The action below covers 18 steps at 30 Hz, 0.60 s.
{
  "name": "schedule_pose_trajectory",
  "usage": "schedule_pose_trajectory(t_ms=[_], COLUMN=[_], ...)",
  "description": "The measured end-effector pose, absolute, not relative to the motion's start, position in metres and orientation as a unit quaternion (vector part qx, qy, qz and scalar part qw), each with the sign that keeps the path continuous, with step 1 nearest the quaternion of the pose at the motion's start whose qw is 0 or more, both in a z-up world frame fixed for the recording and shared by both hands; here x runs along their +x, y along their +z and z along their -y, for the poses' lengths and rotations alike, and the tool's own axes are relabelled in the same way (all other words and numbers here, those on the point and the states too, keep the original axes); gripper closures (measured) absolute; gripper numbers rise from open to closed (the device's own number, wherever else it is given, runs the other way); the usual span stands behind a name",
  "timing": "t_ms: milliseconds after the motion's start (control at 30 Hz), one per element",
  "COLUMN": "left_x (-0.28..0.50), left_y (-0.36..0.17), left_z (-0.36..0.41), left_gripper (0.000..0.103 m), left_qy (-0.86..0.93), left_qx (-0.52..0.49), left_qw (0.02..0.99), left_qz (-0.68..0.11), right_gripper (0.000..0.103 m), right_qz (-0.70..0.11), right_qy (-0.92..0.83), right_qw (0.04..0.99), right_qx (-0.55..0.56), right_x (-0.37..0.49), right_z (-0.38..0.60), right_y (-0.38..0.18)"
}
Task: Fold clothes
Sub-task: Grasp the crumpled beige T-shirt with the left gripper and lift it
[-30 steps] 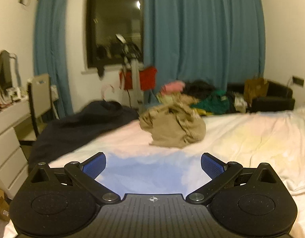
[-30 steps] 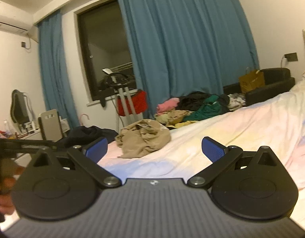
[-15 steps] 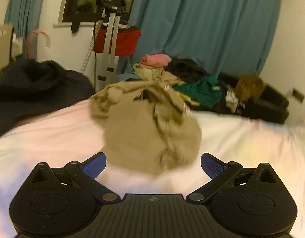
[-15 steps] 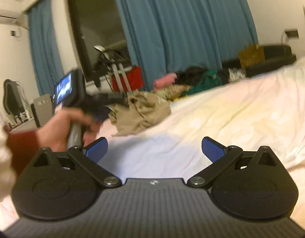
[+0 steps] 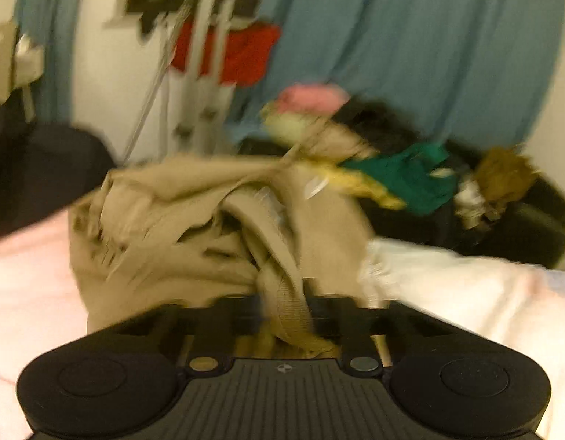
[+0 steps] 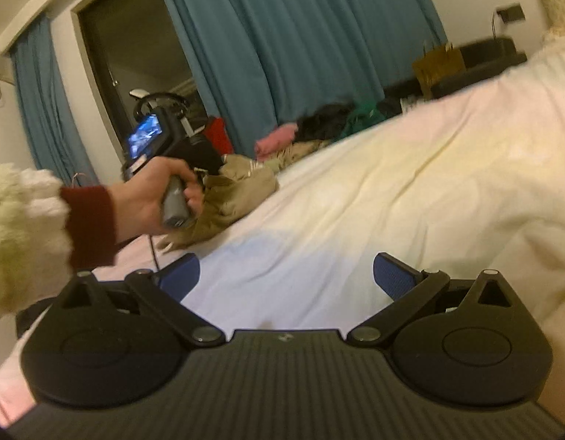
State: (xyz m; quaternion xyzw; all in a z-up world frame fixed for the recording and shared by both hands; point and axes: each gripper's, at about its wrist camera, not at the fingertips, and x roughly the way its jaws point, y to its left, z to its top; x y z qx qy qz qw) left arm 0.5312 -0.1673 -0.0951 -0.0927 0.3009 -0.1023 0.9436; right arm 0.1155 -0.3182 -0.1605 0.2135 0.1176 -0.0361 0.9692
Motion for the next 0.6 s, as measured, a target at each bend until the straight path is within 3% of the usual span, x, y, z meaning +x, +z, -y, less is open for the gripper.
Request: schedule_pose_trajectory(t_ms=[167,600], left_x=[0.446,0.154], left_y=[-0.052,-0.007], left_z=[0.147,0.109], left_gripper=[0.098,0.098], left_qy=[-0.175,-0.245], left_qx=[-0.099,-0.11], left_qw=[0.945,0.933], left_qz=[-0.257,-0.238], right_gripper=[0.0,0.0], right_qz=[-0.071,-0.006], right_qy=[-0.047,-0.053], right_qw=[0.978,0.984], right_qx=[0.191,0.171], right_x=[0.106,0.013], right_z=[0.315,0.311], right_y=[-0.148,-0.082])
